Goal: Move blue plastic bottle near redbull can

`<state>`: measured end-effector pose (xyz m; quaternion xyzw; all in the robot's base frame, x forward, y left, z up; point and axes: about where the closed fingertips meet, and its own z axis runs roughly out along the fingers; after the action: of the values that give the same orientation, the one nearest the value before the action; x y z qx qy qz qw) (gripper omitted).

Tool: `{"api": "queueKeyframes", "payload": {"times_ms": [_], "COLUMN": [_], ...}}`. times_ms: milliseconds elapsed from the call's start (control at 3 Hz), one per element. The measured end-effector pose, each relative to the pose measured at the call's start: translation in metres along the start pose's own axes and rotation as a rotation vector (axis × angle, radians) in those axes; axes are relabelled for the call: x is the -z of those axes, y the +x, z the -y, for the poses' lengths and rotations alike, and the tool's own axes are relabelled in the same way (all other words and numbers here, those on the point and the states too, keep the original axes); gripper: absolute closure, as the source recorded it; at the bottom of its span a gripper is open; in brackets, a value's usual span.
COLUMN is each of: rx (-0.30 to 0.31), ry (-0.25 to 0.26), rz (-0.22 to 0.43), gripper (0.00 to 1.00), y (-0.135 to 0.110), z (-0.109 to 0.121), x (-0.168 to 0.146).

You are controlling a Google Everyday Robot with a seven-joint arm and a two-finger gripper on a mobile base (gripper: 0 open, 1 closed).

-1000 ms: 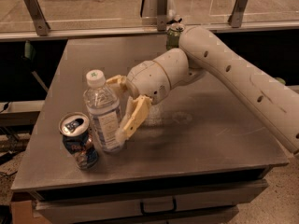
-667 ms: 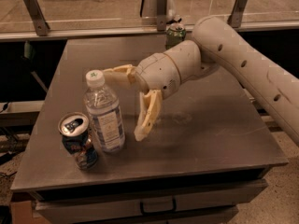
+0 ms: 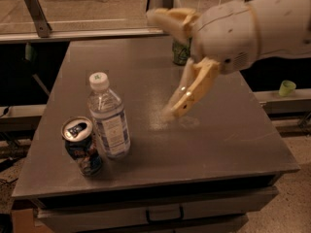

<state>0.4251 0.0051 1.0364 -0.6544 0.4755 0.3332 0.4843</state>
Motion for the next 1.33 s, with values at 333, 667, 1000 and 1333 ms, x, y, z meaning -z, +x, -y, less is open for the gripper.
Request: {"api": "queueKeyframes", "payload": {"times_ms": [333, 667, 1000, 1333], "rx": [0.121, 0.158, 0.169, 0.218], "ry": [0.283, 0.455, 0.423, 0.464], "rz": [-0.111, -0.171, -0.148, -0.148], "gripper": [0.0, 0.0, 0.0, 0.0], "y": [-0.05, -0.062, -0.058, -0.038], "z": [0.005, 0.017, 0.015, 0.053], "x": [0.037, 0.075, 0.057, 0.08]}}
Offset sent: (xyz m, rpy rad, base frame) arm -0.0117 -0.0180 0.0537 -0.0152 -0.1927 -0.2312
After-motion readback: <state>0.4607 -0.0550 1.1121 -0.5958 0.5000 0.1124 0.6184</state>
